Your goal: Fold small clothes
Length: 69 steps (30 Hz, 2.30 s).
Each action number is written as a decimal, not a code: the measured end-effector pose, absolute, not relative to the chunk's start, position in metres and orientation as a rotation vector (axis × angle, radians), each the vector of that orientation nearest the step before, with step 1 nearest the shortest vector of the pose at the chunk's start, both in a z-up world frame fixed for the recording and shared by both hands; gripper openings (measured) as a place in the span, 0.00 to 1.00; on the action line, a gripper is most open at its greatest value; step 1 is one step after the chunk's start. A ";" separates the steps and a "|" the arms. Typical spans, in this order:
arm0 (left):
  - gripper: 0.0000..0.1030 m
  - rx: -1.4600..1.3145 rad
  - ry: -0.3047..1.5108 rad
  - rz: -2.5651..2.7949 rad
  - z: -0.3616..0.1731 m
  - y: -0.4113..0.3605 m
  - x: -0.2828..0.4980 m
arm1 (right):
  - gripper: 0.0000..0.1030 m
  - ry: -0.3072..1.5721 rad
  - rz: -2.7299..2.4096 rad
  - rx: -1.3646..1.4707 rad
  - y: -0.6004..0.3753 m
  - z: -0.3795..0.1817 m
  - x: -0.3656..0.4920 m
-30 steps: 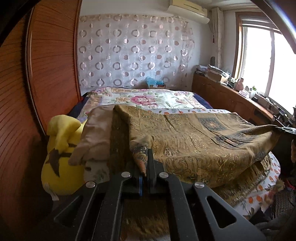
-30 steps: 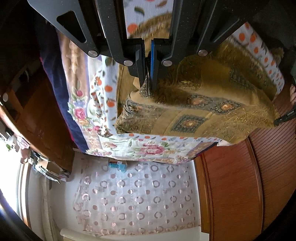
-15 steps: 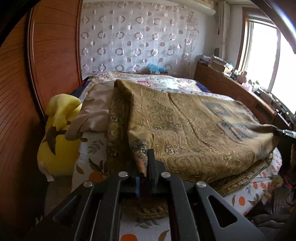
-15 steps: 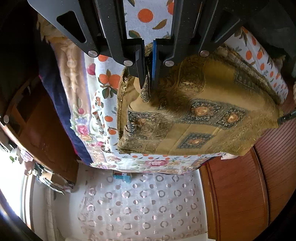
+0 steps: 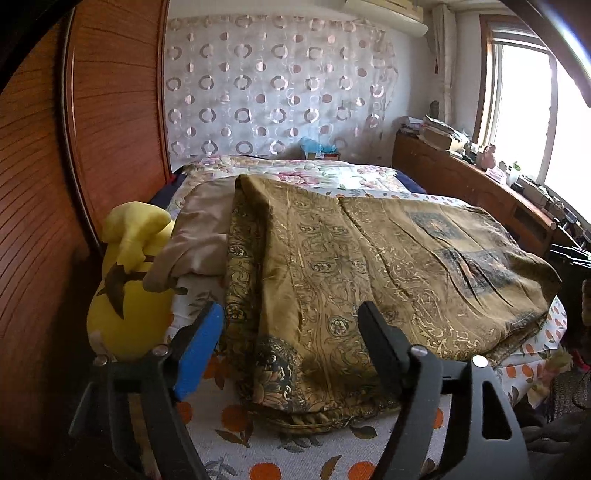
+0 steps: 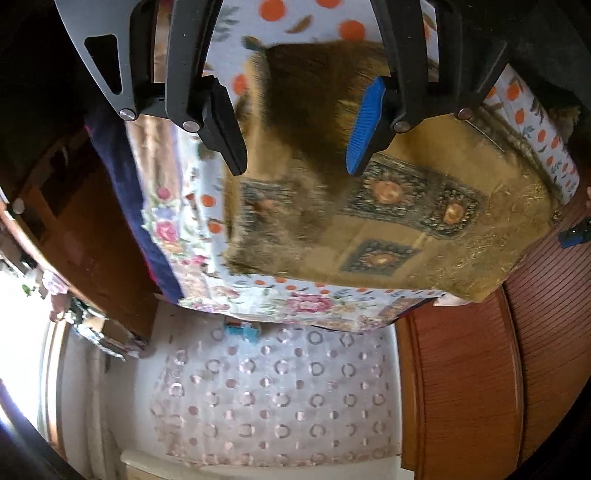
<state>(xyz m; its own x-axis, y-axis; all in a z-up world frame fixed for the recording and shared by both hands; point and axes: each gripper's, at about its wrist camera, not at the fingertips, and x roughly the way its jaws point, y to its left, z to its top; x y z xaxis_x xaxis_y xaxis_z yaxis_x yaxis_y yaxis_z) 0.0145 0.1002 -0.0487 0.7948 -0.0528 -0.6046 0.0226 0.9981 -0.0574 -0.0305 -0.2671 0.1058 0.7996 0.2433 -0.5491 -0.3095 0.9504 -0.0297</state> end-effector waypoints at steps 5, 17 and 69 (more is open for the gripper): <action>0.75 -0.030 0.667 -0.016 -0.054 0.098 0.015 | 0.57 0.599 0.357 -0.112 -0.244 0.085 -0.017; 0.75 -0.056 0.720 0.021 -0.075 0.111 0.015 | 0.57 0.693 0.427 -0.179 -0.203 0.059 0.030; 0.07 -0.201 0.656 -0.223 -0.067 0.089 0.009 | 0.72 0.730 0.459 -0.170 -0.198 0.056 0.035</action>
